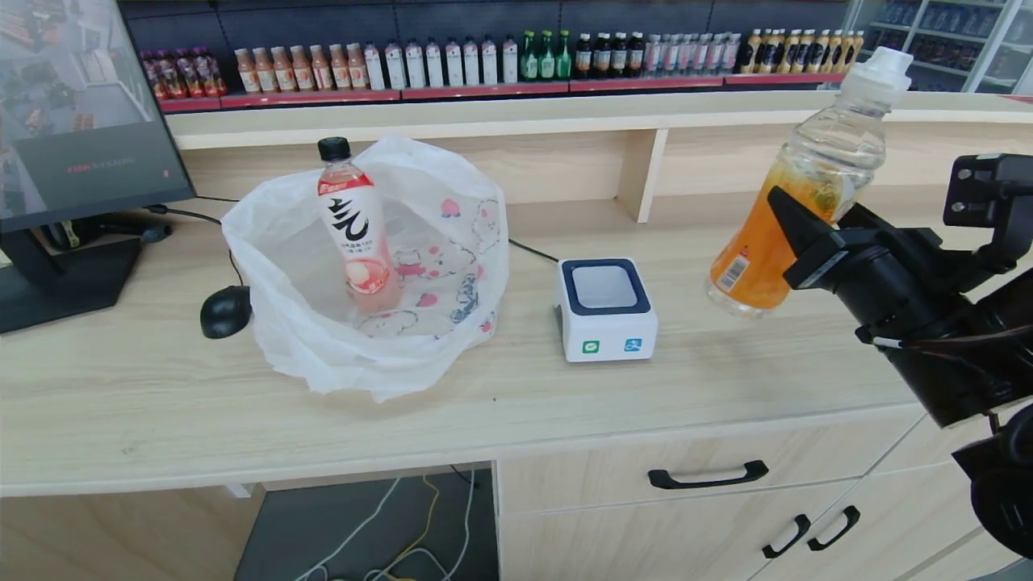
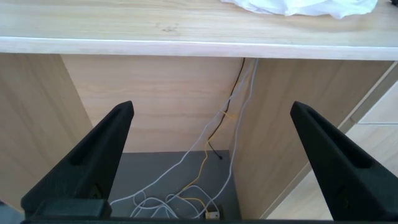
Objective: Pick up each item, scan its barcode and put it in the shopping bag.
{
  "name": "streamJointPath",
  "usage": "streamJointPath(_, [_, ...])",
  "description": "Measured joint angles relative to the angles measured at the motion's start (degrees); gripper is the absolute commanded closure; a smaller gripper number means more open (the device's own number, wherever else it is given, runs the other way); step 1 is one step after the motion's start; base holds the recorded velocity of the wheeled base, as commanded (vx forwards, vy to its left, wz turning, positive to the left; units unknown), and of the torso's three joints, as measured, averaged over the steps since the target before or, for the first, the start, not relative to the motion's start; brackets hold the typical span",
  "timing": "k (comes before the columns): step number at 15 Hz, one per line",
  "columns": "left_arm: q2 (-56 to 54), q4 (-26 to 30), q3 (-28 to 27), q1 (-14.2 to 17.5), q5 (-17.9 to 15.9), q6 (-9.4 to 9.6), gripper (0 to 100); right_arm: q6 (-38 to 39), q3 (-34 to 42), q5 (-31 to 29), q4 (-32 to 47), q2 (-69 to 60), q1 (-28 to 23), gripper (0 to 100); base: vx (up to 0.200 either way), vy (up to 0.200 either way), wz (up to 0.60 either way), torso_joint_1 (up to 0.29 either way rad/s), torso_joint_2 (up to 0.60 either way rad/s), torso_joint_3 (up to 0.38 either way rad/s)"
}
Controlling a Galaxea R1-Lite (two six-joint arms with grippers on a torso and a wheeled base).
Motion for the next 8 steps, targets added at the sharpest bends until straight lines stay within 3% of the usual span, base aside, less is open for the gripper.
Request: streamJointPath(8, [0.00,0.05,0.00,0.02,0.00,0.00,0,-0.74,2.79,-0.07,-0.11,-2.34,-0.16,100,0.000,0.000,0.00,0.000,0.00,0.000])
